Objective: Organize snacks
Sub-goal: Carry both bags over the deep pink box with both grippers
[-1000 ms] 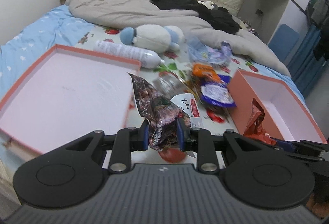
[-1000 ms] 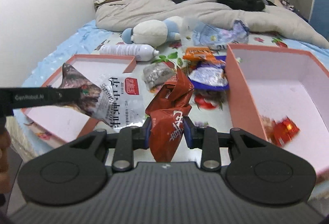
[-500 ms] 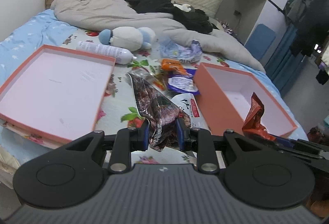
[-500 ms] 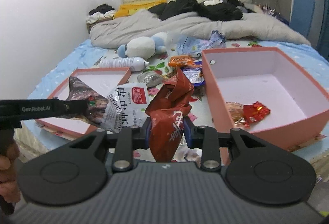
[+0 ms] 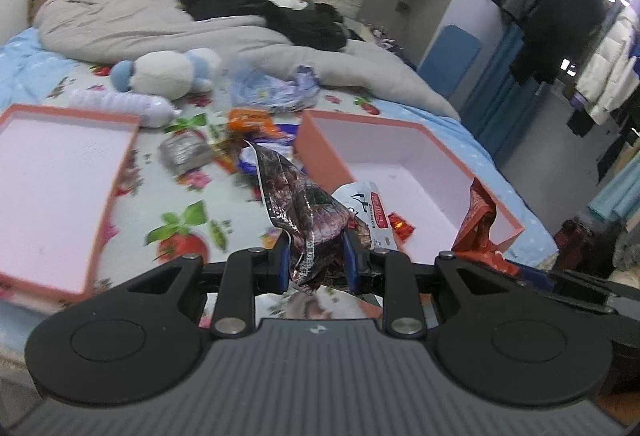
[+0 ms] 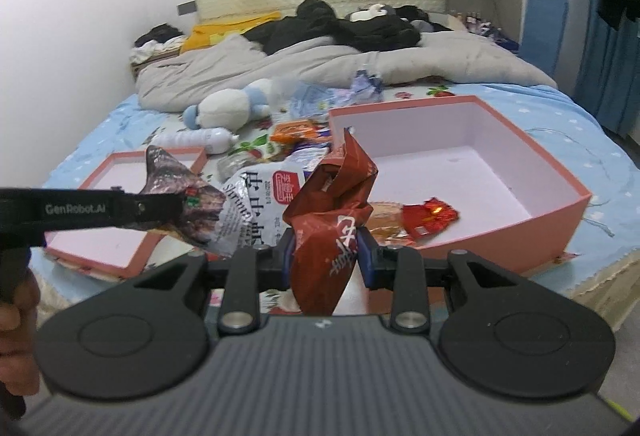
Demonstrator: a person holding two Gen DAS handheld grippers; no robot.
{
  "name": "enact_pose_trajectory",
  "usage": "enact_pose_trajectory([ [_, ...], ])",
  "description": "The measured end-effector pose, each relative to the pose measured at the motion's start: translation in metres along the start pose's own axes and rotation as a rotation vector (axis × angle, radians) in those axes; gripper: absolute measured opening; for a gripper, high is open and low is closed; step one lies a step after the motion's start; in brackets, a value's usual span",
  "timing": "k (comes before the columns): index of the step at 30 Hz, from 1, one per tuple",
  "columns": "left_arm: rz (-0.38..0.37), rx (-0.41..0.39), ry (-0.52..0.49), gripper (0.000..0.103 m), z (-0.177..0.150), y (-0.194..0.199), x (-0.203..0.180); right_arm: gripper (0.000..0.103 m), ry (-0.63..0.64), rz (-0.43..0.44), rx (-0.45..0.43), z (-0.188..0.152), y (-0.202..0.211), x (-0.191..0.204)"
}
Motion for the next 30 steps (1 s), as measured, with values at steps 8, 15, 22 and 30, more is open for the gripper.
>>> enact_pose_trajectory([
  [8, -0.084, 0.021, -0.064, 0.03, 0.027, -0.043, -0.042, 0.035, -0.054, -0.072, 0.003, 0.009, -0.012, -0.043],
  [15, -0.094, 0.057, -0.096, 0.03, 0.05, -0.091, -0.057, 0.035, -0.08, -0.115, 0.018, 0.019, -0.041, -0.075],
  [22, -0.132, 0.119, -0.122, 0.03, 0.073, -0.166, -0.077, 0.035, -0.096, -0.167, 0.064, 0.031, -0.088, -0.109],
  [30, -0.133, 0.271, -0.087, 0.03, 0.084, -0.269, -0.07, 0.035, -0.147, -0.207, 0.167, 0.042, -0.165, -0.147],
])
Point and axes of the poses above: each gripper's, at about its wrist camera, not at the fingertips, and y roughly against the way its jaws point, x to its left, z to its top, the point moved 10 cm from there along -y, roughly the way its jaws point, and after that the axes turned 1 degree about -z, right-handed, at the moved point
